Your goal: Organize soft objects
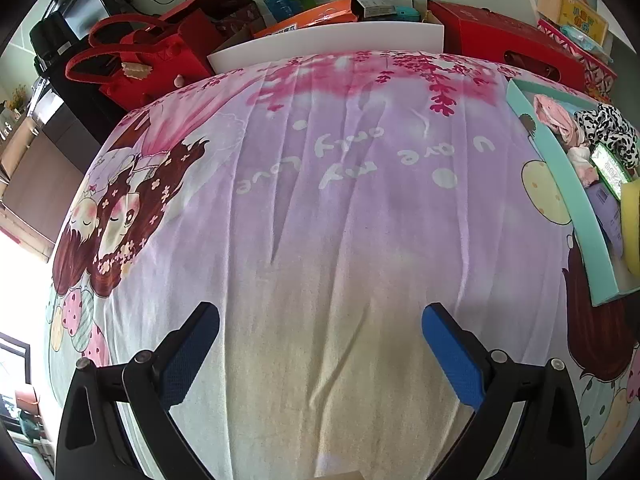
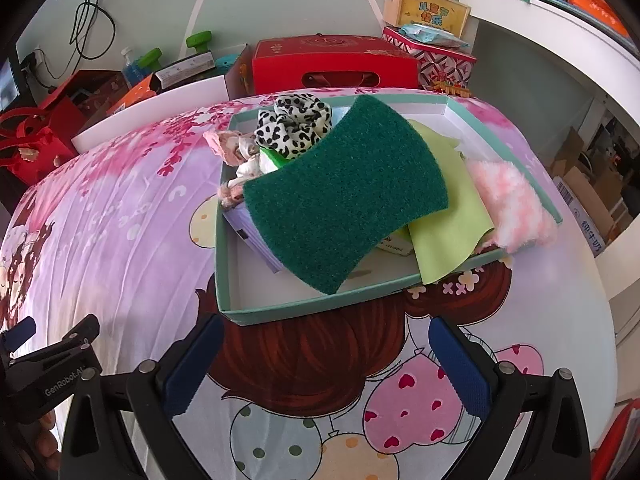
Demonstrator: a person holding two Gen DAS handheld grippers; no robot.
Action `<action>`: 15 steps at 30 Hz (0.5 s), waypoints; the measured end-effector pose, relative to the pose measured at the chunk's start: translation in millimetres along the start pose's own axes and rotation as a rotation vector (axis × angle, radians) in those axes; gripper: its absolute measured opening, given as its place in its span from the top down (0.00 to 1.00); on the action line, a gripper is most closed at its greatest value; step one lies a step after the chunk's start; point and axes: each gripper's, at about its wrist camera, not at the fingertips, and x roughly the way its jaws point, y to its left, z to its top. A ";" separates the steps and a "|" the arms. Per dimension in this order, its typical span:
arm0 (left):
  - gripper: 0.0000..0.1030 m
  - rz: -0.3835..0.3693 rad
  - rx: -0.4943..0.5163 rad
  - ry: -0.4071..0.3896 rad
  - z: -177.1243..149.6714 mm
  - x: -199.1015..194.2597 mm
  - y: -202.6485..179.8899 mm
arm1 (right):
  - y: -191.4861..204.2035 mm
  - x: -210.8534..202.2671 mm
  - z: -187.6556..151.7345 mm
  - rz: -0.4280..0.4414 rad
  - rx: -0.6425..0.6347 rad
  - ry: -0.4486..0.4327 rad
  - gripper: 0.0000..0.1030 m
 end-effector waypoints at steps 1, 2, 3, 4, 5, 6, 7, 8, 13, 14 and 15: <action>0.02 0.001 0.000 0.001 -0.1 0.2 -0.2 | 0.0 0.4 0.1 0.000 0.001 0.001 0.00; 0.02 0.003 0.001 0.002 -0.2 0.5 -0.4 | 0.2 0.7 0.2 0.000 0.001 0.002 0.00; 0.02 0.003 0.002 0.002 -0.5 0.6 -0.6 | 0.0 0.8 0.0 0.001 0.002 0.002 0.00; 0.02 0.003 0.003 0.002 -0.6 0.9 -0.8 | -0.2 1.0 -0.1 0.001 0.002 0.001 0.00; 0.02 0.003 0.004 0.003 -0.7 1.1 -0.9 | -0.2 1.0 -0.1 0.001 0.003 0.001 0.00; 0.02 0.003 0.006 0.003 -0.8 1.3 -1.0 | -0.3 1.1 -0.1 0.001 0.002 0.002 0.00; 0.02 0.002 0.007 0.004 -0.9 1.3 -1.2 | -0.3 1.2 -0.1 0.001 0.002 0.002 0.00; 0.02 0.002 0.009 0.004 -1.1 1.5 -1.6 | -0.3 1.4 -0.1 0.001 0.002 0.002 0.00; 0.02 0.002 0.013 0.006 -1.5 2.6 -1.8 | -1.5 1.6 0.1 -0.001 0.004 0.004 0.00; 0.02 0.002 0.012 0.007 -1.6 2.7 -1.8 | -1.8 1.7 0.0 -0.001 0.005 0.004 0.00; 0.02 0.002 0.013 0.007 -1.6 2.8 -1.8 | -1.8 1.9 0.2 -0.002 0.006 0.004 0.00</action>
